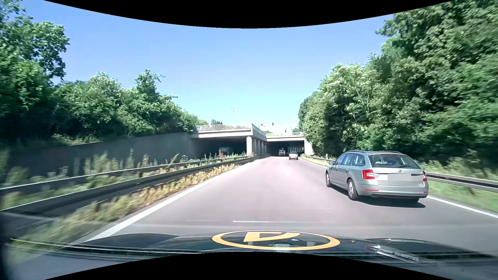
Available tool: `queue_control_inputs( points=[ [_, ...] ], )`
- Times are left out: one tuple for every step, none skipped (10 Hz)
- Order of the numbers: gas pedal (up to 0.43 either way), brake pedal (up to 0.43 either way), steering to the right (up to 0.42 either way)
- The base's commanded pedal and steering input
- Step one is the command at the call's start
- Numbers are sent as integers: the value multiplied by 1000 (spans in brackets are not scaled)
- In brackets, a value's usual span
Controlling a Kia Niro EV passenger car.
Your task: Follow the waypoints while adhering to traffic rules and regulations
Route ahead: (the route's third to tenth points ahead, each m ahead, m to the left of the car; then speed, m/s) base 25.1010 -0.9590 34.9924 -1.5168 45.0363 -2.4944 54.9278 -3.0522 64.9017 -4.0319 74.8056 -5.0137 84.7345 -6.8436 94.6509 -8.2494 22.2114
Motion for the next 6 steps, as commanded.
queue_control_inputs(
  points=[
    [268,0,11],
    [268,0,10],
    [268,0,10],
    [268,0,9],
    [268,0,9],
    [268,0,9]
  ],
)
